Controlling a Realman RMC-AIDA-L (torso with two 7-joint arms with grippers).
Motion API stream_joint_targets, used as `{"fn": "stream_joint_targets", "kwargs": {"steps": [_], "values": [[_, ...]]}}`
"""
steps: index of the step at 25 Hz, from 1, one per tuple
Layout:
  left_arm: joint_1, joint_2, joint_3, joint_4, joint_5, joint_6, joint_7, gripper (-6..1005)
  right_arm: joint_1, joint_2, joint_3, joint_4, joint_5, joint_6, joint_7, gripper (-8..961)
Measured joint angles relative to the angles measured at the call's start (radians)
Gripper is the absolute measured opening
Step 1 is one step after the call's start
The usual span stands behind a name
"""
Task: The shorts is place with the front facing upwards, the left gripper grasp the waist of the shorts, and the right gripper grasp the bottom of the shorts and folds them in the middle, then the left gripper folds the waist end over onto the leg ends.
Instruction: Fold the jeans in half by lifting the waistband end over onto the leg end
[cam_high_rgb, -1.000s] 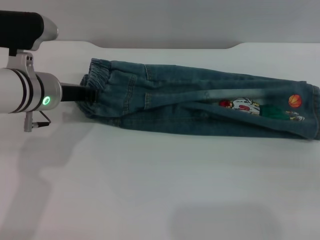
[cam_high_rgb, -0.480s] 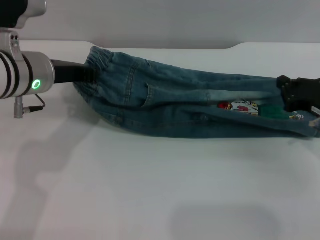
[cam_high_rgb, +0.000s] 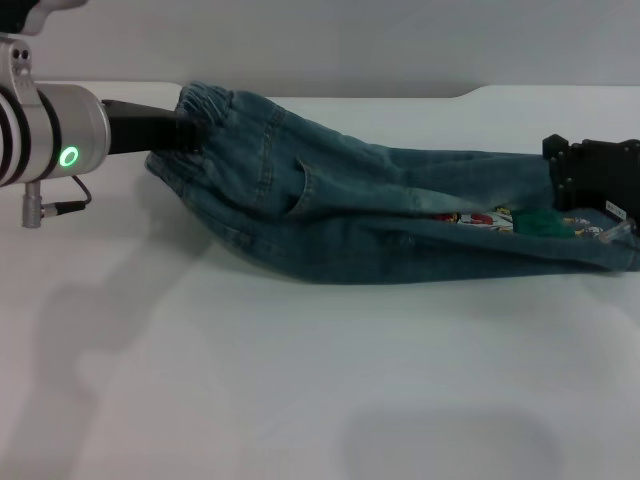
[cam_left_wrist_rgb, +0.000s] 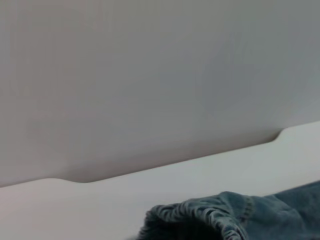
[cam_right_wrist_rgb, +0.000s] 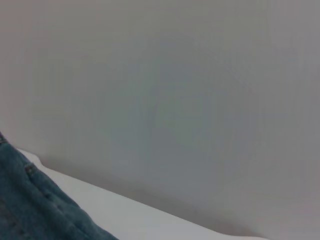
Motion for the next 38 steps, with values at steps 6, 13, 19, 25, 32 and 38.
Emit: {"fn": "stream_joint_targets", "kwargs": {"steps": [6, 13, 19, 25, 32, 38], "values": [[-0.004, -0.001, 0.022, -0.026, 0.003, -0.026, 0.0, 64, 0.058, 0.003, -0.051, -0.133, 0.218, -0.001, -0.252, -2], [0.012, 0.0, 0.05, -0.118, 0.006, -0.06, -0.01, 66, 0.156, 0.007, -0.108, -0.269, 0.395, -0.048, -0.464, -2], [0.021, 0.0, 0.06, -0.134, 0.007, -0.071, -0.012, 67, 0.19, 0.008, -0.134, -0.332, 0.62, -0.064, -0.664, -2], [0.018, -0.001, 0.081, -0.145, 0.007, -0.077, -0.012, 69, 0.246, 0.007, -0.131, -0.395, 0.663, -0.061, -0.69, -2], [0.022, 0.0, 0.106, -0.257, 0.007, -0.083, -0.024, 71, 0.355, 0.009, -0.151, -0.495, 0.705, -0.058, -0.692, -1], [0.022, 0.0, 0.119, -0.343, 0.005, -0.079, -0.024, 72, 0.398, 0.009, -0.18, -0.509, 0.721, -0.056, -0.682, -1]]}}
